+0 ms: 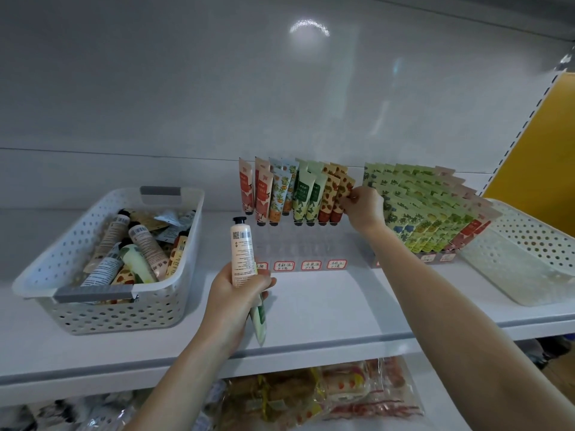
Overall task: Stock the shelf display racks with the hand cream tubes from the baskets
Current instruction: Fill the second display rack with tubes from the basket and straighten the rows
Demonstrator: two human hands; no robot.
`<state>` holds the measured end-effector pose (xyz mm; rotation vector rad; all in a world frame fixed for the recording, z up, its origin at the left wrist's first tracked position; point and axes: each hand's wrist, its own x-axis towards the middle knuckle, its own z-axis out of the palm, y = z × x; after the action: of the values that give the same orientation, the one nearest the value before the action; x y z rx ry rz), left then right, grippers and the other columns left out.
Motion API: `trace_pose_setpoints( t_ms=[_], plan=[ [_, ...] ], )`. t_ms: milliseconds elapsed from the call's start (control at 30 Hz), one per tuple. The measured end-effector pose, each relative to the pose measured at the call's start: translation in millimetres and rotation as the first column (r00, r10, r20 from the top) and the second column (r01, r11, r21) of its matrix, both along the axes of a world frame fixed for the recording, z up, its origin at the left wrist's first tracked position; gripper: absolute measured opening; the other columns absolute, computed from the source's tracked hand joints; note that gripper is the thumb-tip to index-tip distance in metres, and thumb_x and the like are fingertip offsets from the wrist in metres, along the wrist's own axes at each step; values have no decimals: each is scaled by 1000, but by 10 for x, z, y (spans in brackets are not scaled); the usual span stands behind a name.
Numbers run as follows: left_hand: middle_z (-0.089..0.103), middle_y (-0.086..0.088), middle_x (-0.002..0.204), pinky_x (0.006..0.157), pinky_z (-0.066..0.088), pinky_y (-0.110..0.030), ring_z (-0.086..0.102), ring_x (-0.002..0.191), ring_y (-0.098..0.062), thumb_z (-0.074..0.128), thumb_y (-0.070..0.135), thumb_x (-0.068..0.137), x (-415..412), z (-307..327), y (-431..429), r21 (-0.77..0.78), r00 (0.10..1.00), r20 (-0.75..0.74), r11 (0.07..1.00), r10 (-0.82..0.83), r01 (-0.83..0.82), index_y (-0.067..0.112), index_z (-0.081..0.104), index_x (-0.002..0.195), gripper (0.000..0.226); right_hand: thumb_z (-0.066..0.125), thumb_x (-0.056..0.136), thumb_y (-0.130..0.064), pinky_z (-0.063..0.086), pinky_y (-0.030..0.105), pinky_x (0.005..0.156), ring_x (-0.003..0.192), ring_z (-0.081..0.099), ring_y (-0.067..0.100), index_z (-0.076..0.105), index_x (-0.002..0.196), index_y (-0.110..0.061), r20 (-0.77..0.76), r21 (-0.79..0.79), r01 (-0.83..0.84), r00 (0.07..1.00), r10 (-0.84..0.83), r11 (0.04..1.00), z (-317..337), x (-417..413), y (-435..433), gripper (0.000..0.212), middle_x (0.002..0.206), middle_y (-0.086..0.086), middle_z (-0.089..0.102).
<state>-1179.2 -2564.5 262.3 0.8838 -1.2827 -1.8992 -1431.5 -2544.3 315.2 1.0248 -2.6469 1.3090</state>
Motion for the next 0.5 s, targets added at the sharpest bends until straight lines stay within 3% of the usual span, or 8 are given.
trace_pose_setpoints(
  t_ms=[333,500],
  plan=[
    [60,-15,109,69,49,-27,61,102,-29,66,4,80,-8,-54,-33,20,1000,0,1000,-2,2,15,52,116,40,48,95,-10,36,28,62,70,48,24,52,79,-4,-8,102,13,1000,-12,995,1,-35,-61,18,79,12,55],
    [63,-13,105,71,49,-28,62,100,-28,65,4,81,-17,-55,-29,26,1000,-4,1000,-6,6,13,52,119,41,49,95,-10,37,27,64,75,51,25,59,88,-2,-8,106,3,1000,-2,994,20,-25,-40,15,83,12,56]
  ],
)
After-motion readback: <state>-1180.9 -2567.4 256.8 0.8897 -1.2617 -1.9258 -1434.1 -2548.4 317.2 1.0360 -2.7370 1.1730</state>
